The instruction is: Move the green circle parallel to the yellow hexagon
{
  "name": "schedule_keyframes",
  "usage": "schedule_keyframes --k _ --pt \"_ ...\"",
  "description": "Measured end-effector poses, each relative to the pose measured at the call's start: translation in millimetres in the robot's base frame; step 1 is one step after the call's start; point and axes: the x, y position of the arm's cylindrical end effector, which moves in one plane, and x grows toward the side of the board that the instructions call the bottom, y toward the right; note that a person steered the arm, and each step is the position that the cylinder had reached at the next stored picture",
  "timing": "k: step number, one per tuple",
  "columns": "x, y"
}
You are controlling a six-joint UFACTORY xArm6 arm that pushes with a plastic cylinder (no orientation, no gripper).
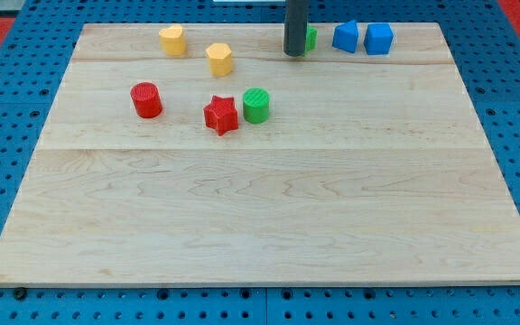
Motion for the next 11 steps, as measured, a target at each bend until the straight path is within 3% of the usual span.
schedule_keyframes --k 2,3,4,5,6,7,11 --pt "113 -6" --pt "157 -52" --pt "131 -110" --pt "121 -84" --pt "158 -93" --pt "171 -55" --pt "47 -50"
